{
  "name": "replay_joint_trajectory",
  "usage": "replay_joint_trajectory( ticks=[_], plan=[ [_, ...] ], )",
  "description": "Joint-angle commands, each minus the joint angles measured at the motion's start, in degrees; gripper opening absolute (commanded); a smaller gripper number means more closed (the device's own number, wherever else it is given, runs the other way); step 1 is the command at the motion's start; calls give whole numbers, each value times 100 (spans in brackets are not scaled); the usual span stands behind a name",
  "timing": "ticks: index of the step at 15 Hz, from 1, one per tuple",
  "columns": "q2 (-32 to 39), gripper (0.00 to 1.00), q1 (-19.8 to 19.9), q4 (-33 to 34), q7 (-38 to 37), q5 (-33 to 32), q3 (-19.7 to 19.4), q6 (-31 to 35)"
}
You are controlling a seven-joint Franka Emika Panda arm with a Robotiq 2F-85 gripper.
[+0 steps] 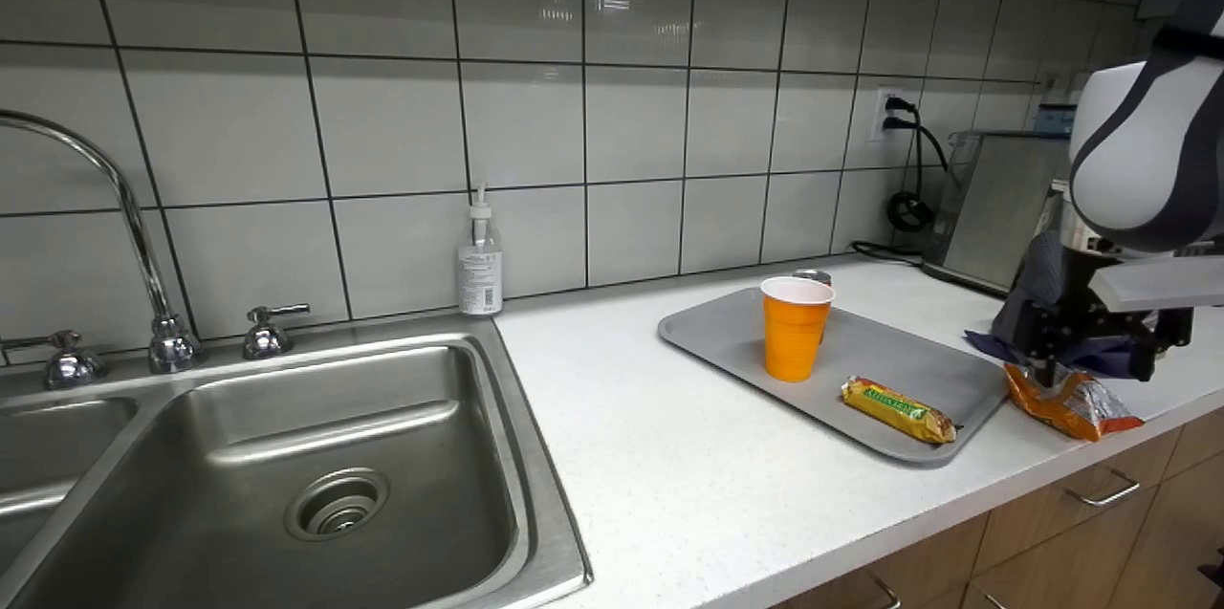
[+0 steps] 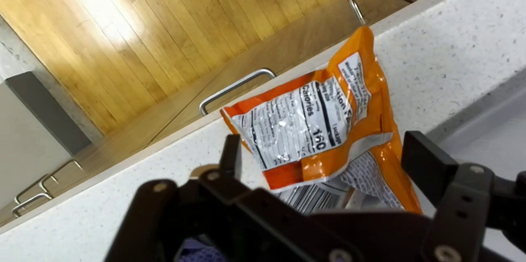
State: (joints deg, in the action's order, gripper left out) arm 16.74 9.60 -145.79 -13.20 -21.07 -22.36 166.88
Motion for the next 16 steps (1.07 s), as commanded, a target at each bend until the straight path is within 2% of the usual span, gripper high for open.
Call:
replay_joint_trajectory(
  ticks=[1,6,7,8,9,10,16],
  plan=[
    [184,100,12,204,348,372,29,39],
    [284,100,13,319,516,605,35,18],
    [299,98,11,335,537,630,33,19],
    [309,74,9,348,550,650,30,22],
    [318,73,7,360,561,666,28,22],
    [324,68,6,368,571,681,27,24],
    [389,20,21,430,651,780,80,16]
  ],
)
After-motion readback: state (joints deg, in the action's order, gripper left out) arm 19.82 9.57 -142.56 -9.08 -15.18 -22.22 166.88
